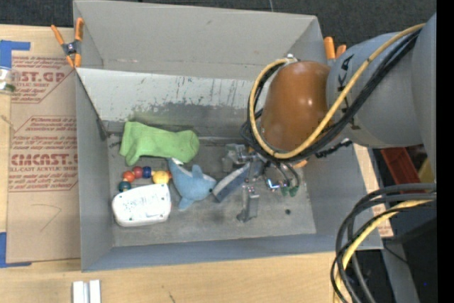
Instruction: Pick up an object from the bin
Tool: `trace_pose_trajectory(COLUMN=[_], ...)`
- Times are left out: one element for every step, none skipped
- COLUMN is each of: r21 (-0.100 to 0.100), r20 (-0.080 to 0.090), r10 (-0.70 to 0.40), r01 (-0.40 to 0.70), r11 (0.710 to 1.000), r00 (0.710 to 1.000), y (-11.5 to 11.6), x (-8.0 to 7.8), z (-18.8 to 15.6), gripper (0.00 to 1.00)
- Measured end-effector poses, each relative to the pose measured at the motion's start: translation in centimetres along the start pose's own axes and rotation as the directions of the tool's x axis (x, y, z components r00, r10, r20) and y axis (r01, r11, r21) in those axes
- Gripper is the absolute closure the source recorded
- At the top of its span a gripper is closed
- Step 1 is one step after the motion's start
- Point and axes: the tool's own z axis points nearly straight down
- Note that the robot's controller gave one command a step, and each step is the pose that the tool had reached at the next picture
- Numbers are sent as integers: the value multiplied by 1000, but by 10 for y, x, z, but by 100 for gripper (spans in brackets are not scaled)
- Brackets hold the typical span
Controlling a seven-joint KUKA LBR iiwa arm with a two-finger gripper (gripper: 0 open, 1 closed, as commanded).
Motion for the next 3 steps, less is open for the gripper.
trace_pose_trajectory(r21=[0,0,-5], r20=[4,4,-3], r10=[-387,-387,-393], r01=[387,387,393], r11=[922,922,919], r00=[922,922,919], y=[-9,-9,-16], x=[14,14,21], z=[34,34,-11], gripper=[100,100,100])
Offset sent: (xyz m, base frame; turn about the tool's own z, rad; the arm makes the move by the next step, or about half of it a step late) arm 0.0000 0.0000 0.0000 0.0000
